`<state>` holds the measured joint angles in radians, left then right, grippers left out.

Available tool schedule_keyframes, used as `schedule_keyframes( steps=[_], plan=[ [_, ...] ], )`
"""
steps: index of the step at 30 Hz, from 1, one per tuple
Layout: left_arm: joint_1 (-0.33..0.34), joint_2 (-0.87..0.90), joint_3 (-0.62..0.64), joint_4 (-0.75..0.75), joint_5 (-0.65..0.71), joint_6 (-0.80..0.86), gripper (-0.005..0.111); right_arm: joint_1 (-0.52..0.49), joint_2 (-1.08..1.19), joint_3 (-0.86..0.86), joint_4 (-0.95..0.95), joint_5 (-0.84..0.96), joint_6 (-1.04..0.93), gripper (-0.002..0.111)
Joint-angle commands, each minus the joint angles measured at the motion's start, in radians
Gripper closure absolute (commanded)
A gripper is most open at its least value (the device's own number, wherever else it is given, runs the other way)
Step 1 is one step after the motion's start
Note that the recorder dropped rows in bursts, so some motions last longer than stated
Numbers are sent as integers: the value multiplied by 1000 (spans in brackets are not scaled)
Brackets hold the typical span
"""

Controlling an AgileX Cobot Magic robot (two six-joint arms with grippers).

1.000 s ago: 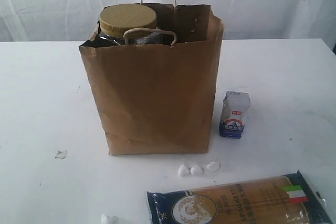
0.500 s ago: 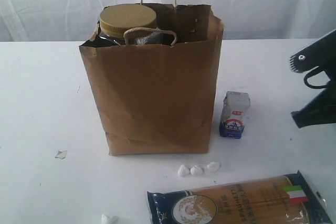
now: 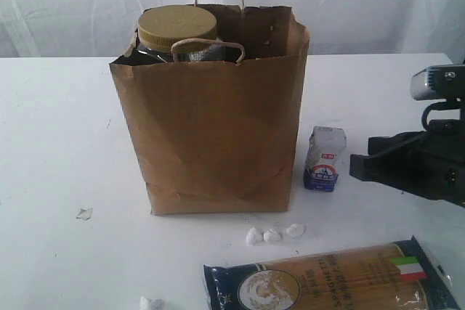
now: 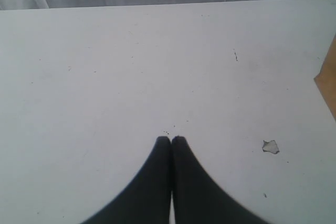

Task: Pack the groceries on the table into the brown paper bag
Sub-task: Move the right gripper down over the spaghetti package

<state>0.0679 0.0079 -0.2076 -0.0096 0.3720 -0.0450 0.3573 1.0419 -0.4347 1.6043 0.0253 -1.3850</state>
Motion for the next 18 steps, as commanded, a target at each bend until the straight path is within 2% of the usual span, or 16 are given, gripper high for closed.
schedule_keyframes(
  steps=[1, 2, 3, 4, 7, 9, 14, 18],
  plan=[
    [1, -7, 2, -10, -4, -4, 107, -150, -4, -26, -1089, 190, 804, 108],
    [1, -7, 2, -10, -4, -4, 107, -160, -4, -41, -1371, 266, 1052, 108],
    [1, -7, 2, -10, -4, -4, 107, -162, -4, -63, -1483, 353, 1104, 108],
    [1, -7, 2, -10, -4, -4, 107, -166, -4, -90, -1501, 480, 1008, 108],
    [1, -7, 2, -10, -4, -4, 107, -166, 5, -184, -1286, 665, 717, 108],
    [1, -7, 2, -10, -4, -4, 107, -166, 34, -247, -1229, 759, 597, 108],
    [1, -7, 2, -10, -4, -4, 107, -166, 195, -403, -1287, 990, 578, 108],
    [1, -7, 2, -10, -4, -4, 107, -144, 323, -462, -1288, 1153, 502, 108]
  ],
)
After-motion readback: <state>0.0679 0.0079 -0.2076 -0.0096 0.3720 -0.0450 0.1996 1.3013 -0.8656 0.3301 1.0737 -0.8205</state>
